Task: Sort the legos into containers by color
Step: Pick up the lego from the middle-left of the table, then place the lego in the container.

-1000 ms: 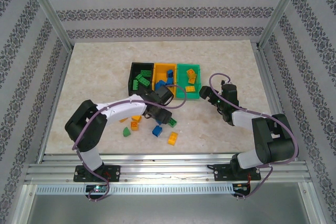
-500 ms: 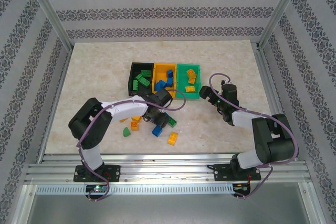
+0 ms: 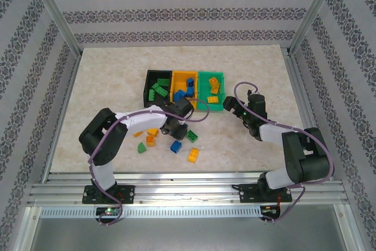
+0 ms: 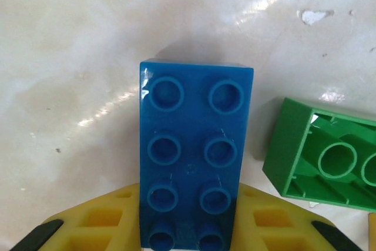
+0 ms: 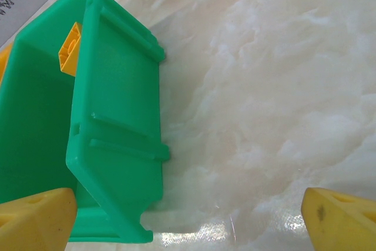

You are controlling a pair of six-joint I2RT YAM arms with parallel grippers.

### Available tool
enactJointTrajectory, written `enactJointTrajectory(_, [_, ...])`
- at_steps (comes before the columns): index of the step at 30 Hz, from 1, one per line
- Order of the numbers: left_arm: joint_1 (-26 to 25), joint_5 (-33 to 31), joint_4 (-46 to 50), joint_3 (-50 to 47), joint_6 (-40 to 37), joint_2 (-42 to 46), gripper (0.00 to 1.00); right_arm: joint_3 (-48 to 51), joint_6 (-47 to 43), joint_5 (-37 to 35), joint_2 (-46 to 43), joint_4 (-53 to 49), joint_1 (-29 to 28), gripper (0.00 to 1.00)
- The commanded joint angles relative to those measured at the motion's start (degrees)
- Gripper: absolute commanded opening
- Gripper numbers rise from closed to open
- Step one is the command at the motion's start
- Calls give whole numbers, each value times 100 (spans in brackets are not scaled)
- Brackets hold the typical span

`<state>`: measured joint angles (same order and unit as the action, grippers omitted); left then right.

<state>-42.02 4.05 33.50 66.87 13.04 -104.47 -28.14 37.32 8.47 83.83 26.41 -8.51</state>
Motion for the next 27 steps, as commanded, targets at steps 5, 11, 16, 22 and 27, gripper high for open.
enactJointTrajectory(5, [472, 12, 87, 299, -193, 427, 25, -130, -49, 8, 10, 34, -76, 98])
enactJointTrajectory(11, [852, -48, 483, 1322, -520, 23, 25, -81, -83, -74, -101, 5, -78, 98])
enactJointTrajectory(16, [1116, -228, 846, 2654, -748, -726, 26, -82, -89, -92, -113, 2, -80, 98])
enactJointTrajectory(22, [1377, -124, 1345, 4458, -772, -1808, 26, -95, -114, -97, -102, -5, -80, 98])
enactJointTrajectory(27, [1480, -418, 1705, 5336, -642, -2331, 40, -78, -172, -171, -191, -51, -73, 98])
